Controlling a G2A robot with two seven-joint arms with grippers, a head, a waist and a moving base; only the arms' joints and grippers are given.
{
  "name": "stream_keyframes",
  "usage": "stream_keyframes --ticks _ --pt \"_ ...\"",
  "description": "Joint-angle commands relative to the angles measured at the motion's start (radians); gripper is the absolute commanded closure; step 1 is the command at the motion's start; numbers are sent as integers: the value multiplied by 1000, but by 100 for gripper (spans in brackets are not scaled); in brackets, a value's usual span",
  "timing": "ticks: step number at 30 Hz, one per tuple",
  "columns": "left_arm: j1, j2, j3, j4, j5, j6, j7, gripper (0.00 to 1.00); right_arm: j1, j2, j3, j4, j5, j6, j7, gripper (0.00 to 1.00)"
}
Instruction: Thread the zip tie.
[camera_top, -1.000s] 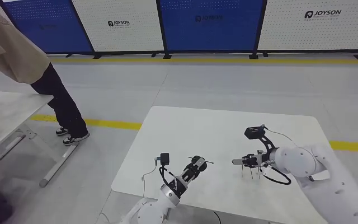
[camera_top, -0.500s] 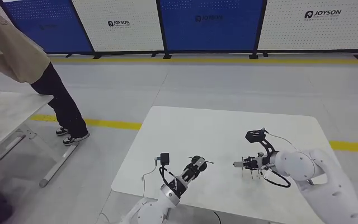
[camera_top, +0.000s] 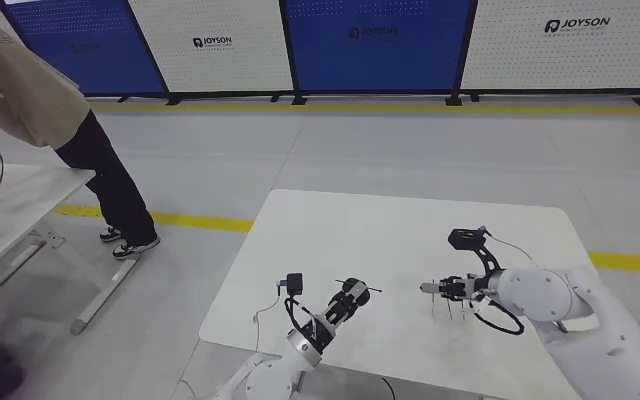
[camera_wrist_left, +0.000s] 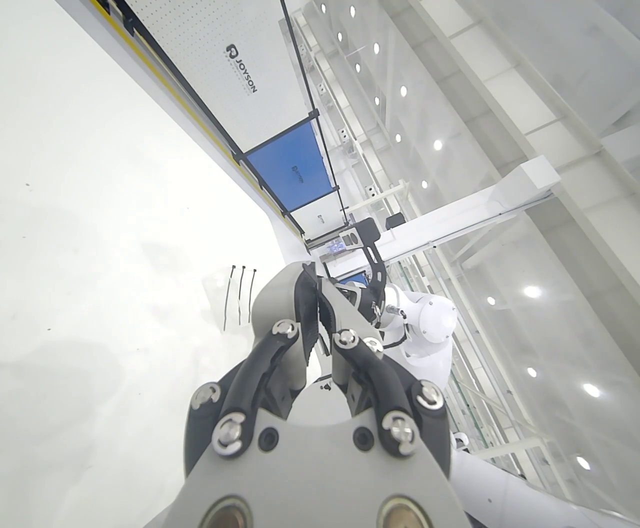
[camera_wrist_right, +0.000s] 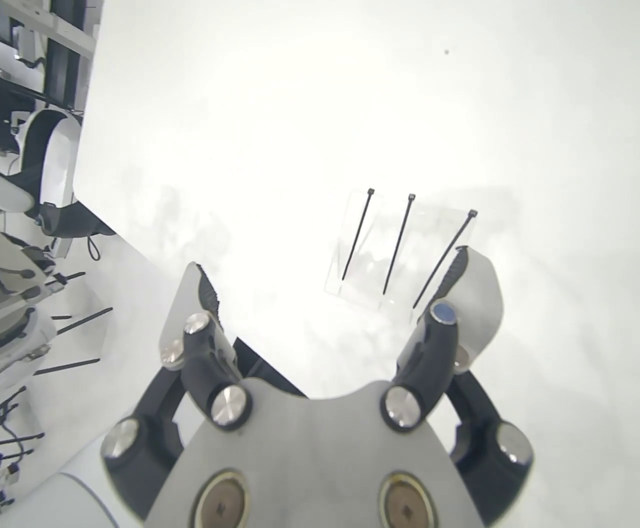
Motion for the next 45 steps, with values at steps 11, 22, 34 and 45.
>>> stream_keyframes --ticks 11,22,34,45 --pt "0 0 0 0 0 0 0 100 -14 0 2 4 -55 46 -63 0" --pt "0 0 0 0 0 0 0 100 -17 -2 -23 -91 -237 74 -69 0" --pt "0 0 0 0 0 0 0 100 -7 -7 -24 -34 -176 -52 0 0" --pt "0 0 0 0 0 0 0 100 50 -36 -79 35 -197 26 34 21"
